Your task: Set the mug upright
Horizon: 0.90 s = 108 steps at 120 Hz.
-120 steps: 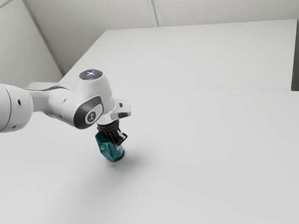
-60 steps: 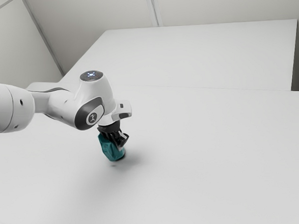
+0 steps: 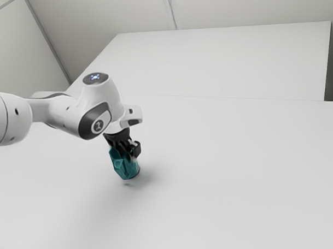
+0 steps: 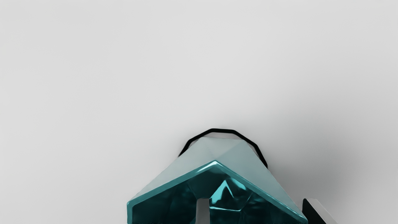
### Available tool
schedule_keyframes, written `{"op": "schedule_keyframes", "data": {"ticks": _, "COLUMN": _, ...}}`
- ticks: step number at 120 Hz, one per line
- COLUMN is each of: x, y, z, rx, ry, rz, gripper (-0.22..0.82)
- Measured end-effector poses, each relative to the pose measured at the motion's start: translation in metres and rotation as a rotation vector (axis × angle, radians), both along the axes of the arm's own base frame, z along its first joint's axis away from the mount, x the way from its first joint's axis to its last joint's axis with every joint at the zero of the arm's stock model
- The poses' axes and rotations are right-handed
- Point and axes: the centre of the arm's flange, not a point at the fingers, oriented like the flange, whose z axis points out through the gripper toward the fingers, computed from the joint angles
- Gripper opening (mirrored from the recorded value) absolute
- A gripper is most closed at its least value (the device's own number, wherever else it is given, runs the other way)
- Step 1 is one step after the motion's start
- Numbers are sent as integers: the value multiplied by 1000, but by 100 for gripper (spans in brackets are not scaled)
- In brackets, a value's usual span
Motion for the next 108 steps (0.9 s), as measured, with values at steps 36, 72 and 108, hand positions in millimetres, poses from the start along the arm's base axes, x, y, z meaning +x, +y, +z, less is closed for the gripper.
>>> {"op": "schedule_keyframes", "data": {"ticks": 36, "x": 13, "y": -12, "z": 75, "rx": -31, "ry": -74, "rz": -7, "gripper": 33}}
{"op": "schedule_keyframes", "data": {"ticks": 72, "x": 94, "y": 9, "z": 178, "rx": -64, "ry": -80, "rz": 105, "gripper": 52}}
{"op": "schedule_keyframes", "data": {"ticks": 108, "x": 119, "y": 69, "z": 200, "rx": -121, "ry": 38, "rz": 207, "gripper": 58}}
